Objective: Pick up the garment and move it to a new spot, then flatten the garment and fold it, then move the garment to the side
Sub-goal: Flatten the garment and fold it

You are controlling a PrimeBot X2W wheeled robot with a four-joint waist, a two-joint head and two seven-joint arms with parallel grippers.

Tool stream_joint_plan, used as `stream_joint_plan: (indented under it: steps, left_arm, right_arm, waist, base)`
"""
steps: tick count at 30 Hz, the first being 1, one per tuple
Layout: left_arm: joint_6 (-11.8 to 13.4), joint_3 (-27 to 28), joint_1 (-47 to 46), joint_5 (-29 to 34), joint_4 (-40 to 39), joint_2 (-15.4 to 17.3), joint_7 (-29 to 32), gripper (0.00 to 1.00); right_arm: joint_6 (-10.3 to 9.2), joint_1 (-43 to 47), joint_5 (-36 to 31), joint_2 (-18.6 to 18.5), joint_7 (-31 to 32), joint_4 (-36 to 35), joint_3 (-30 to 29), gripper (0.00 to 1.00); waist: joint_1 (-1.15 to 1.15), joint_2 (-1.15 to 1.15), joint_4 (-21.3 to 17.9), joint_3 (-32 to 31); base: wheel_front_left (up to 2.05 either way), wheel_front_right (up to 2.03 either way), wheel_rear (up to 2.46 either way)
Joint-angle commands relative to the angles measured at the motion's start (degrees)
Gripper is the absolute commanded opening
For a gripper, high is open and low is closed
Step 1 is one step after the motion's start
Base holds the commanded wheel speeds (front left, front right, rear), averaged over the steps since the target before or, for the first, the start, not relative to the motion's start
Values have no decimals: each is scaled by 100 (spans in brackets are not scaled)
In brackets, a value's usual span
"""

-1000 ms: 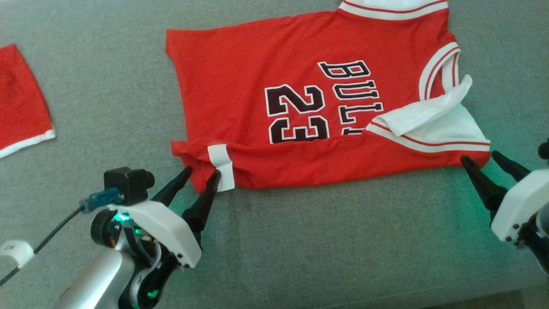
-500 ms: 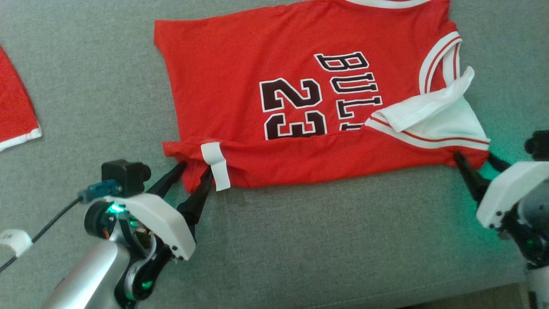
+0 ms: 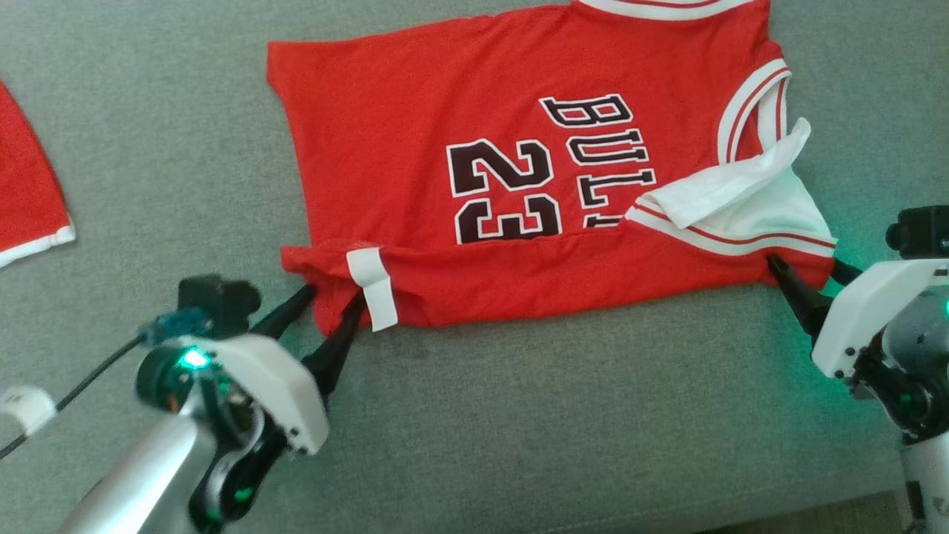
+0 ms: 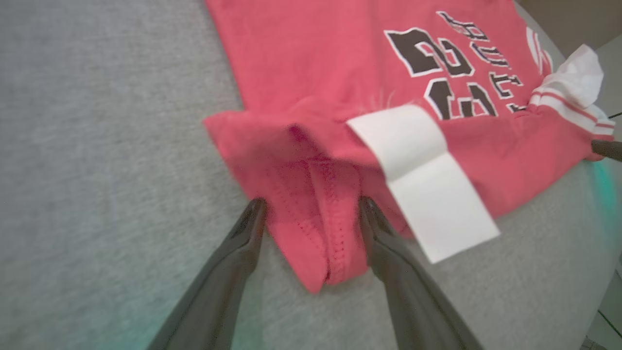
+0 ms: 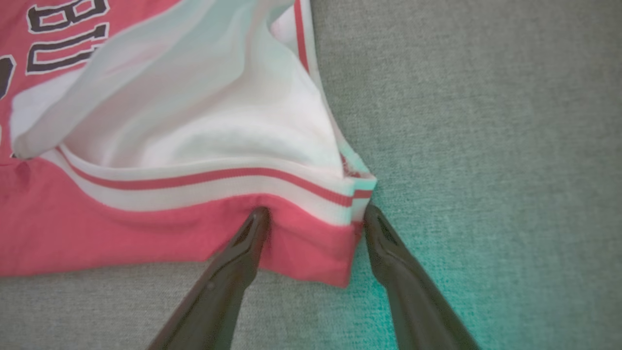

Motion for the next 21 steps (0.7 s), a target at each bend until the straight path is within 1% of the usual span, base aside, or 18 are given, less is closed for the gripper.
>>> stream_joint_plan:
  steps: [1, 4, 9, 12, 18, 19, 20, 21]
  left_arm:
    - [120, 156, 239, 23, -89, 372, 76, 100]
    - [193, 193, 364, 20, -214, 485, 96, 100]
    - [259, 196, 426, -11, -351, 505, 144, 100]
    - [234, 132, 316, -20, -315, 388, 174, 100]
    - [82, -22, -28, -38, -74, 110, 231, 100]
    - [45, -43, -77, -49, -30, 68, 233, 70]
    - [5, -65, -120, -64, 9, 27, 234, 40]
    - [-34, -85, -151, -87, 40, -14, 236, 0]
  right_arm:
    - [-4, 37, 63, -124, -9, -34, 157, 100]
    - [-4, 65, 82, -151, -36, 0, 166, 100]
    - [-4, 45, 136, -133, -61, 12, 225, 100]
    - [-4, 16, 176, -127, -50, 30, 299, 100]
    - [-4, -127, 264, -135, -4, 108, 459, 100]
    - [-4, -154, 294, -125, 10, 133, 480, 92]
    - [-4, -181, 334, -112, 25, 162, 492, 68]
    - [-4, -209, 373, -100, 28, 190, 496, 15]
  waist:
    - [0, 0, 32, -63]
    - [0, 0, 46, -125]
    - [0, 0, 65, -143]
    - [0, 0, 72, -106]
    - [0, 0, 33, -6]
    - [0, 0, 25, 1]
    - [0, 0, 20, 3]
    - [0, 0, 18, -1]
  base:
    - [0, 0, 0]
    - [0, 0, 0]
    - [0, 0, 0]
    - [0, 0, 0]
    - [0, 0, 0]
    - [0, 0, 0]
    - [0, 0, 0]
    - [0, 0, 0]
